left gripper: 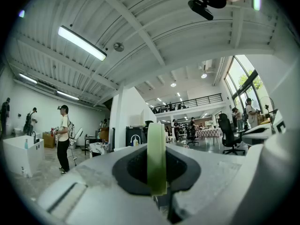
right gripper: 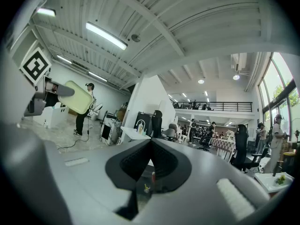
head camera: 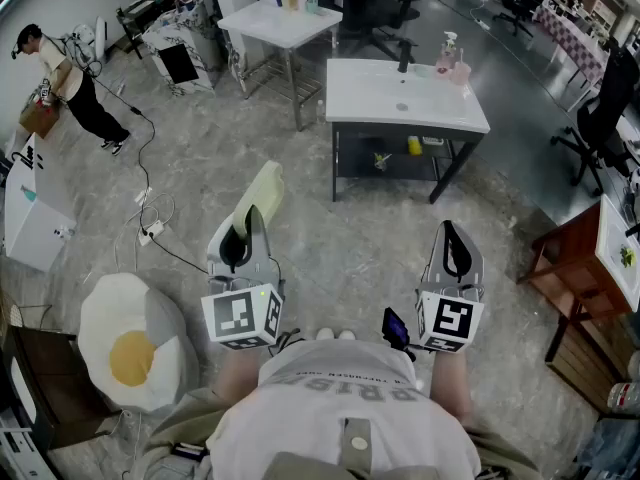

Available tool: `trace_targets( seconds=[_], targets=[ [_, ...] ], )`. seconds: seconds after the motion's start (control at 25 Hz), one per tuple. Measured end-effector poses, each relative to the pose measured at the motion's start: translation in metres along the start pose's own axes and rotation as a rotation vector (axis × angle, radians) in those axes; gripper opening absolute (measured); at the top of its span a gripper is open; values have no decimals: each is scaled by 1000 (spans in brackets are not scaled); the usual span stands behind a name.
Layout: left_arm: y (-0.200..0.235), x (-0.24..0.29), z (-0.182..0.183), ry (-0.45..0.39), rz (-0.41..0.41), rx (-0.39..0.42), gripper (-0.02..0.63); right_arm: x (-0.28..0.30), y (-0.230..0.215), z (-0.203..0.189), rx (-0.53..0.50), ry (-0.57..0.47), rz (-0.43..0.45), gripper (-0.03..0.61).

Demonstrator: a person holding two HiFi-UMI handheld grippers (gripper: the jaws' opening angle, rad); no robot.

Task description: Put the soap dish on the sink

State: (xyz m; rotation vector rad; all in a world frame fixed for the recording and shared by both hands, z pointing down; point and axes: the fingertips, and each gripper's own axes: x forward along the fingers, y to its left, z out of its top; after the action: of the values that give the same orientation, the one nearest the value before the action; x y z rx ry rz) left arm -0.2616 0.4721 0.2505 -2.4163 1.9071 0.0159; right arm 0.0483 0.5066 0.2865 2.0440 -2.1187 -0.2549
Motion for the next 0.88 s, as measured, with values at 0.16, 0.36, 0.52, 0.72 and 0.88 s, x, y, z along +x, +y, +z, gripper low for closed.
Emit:
trace_targets(
  seconds=[0.16, 0.36, 0.52, 0.72, 0.88],
  targets=[
    [-1, -1, 2, 0, -12, 1, 25, -2, 7, 1, -5, 3, 7, -3],
    [1, -2, -2, 6, -4, -2, 25, -3, 9, -1, -15, 10, 10, -3],
    [0, 0, -4, 12, -4, -4, 25, -2, 8, -2, -18, 16, 10, -3],
    [-4, -1, -8, 16, -10, -3, 25, -3, 6, -3, -19, 18, 10, -3],
    [-3, -2, -8, 17, 0, -5, 25, -3, 1, -3, 42, 12, 7, -3]
  ],
)
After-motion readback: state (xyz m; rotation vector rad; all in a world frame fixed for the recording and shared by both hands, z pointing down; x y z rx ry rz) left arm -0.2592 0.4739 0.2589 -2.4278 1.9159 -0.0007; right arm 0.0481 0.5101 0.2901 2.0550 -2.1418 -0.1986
